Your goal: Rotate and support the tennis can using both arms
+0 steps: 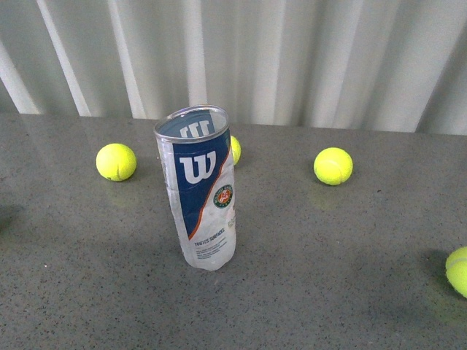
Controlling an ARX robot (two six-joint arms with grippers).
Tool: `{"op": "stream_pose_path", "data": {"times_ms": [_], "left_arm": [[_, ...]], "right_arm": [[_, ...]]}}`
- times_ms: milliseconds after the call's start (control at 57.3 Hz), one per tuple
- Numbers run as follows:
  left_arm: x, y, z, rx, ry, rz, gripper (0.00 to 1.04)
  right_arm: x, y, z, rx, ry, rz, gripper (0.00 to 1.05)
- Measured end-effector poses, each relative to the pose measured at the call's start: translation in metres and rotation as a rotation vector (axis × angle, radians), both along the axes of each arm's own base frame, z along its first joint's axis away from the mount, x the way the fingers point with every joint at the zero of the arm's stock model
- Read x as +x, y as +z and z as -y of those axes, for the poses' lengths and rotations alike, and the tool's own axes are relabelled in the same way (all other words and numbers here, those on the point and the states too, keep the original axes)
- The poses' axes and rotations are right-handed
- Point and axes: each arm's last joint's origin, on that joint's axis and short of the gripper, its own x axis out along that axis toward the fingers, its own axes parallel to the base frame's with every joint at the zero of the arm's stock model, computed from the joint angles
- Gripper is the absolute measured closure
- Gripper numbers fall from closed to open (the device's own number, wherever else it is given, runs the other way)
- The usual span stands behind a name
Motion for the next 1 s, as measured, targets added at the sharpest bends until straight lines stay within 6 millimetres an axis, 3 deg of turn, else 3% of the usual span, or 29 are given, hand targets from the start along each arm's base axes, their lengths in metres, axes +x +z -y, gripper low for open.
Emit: {"op": "stream_pose_path", "data": {"times_ms": [524,995], "left_arm": [[-0.04,-0.023,0.008,-0.002,-0.022,0.005,1.01],[-0.058,-0.018,0.008,-0.002,-0.021,0.035,1.01]], "right_arm": [[0.0,0.0,0.0,0.0,0.0,0.0,0.07],[0.0,0.0,0.0,0.0,0.0,0.0,0.07]]}}
